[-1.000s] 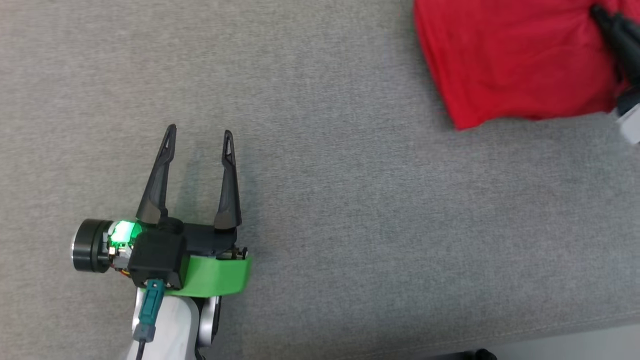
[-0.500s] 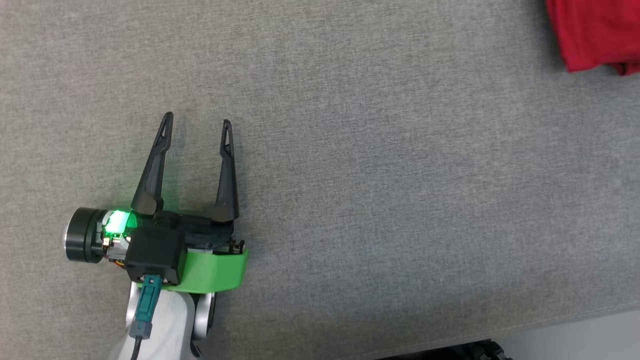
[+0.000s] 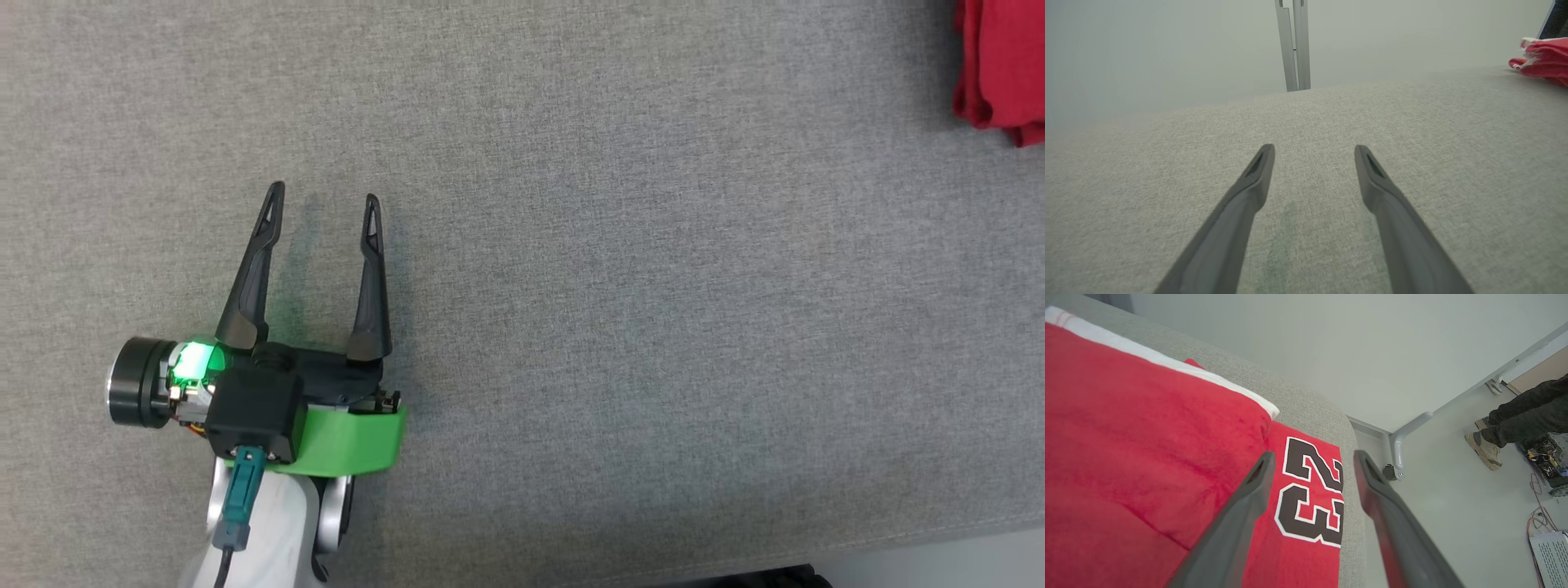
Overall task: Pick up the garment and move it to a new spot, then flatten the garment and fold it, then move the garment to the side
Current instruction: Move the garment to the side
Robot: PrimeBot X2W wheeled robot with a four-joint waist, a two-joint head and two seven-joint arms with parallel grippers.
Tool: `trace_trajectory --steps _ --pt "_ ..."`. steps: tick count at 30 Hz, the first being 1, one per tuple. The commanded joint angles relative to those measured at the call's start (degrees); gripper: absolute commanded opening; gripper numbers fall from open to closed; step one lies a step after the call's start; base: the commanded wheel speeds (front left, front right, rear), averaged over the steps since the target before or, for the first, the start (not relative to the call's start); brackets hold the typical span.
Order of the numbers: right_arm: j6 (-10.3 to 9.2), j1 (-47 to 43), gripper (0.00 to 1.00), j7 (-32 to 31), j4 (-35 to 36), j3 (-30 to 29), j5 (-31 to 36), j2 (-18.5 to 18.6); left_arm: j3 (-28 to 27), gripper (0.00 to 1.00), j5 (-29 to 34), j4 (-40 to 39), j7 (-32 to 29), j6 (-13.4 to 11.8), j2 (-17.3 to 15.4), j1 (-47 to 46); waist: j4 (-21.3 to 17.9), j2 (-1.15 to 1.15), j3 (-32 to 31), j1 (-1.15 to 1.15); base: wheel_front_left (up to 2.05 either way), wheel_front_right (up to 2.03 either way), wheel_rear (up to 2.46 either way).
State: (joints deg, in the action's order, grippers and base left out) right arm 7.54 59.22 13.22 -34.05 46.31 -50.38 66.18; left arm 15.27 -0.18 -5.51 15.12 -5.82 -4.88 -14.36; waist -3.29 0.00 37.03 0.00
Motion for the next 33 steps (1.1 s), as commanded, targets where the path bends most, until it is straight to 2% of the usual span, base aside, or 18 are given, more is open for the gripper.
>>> trace_trajectory --steps 1,7,11,16,26,30,33 --pt "-0.11 0.72 1.0 0.72 -1.26 -0.64 1.85 -1.72 0.04 1.0 -0.25 0.11 0.0 -0.26 -0.32 0.07 0.3 0.0 -1.85 0.0 0.0 0.0 0.0" --pt "-0.11 -1.77 1.0 1.98 -2.61 -5.31 8.44 -10.79 0.24 1.0 -1.03 1.2 0.0 -0.74 0.26 2.37 0.32 0.0 -7.63 0.0 0.0 0.0 0.0" --pt "-0.11 -7.17 1.0 1.96 2.4 -12.58 14.32 -17.97 -0.02 1.0 -1.79 2.06 0.0 -1.21 0.67 3.92 0.29 0.0 -11.96 0.0 0.0 0.0 0.0" --pt "-0.11 -18.15 1.0 1.99 9.68 -21.51 22.42 -28.24 -0.82 1.0 -2.08 3.83 0.0 -1.89 1.09 6.3 0.57 0.0 -17.6 0.0 0.0 0.0 0.0" --pt "-0.11 -37.92 1.0 1.97 20.88 -33.33 34.91 -48.32 -3.0 1.0 -3.85 5.89 0.0 -2.92 1.62 12.41 0.26 0.0 -28.61 0.0 0.0 0.0 0.0" --pt "-0.11 -45.34 1.0 1.96 24.78 -36.06 38.7 -54.3 -4.0 1.0 -3.66 6.25 0.0 -2.97 1.7 14.79 0.22 0.0 -32.0 0.0 0.0 0.0 0.0" --pt "-0.11 -49.31 1.0 1.96 26.44 -36.54 40.24 -56.64 -4.8 1.0 -3.99 5.69 0.0 -2.51 1.77 16.3 0.28 0.0 -33.45 0.0 0.0 0.0 0.0"
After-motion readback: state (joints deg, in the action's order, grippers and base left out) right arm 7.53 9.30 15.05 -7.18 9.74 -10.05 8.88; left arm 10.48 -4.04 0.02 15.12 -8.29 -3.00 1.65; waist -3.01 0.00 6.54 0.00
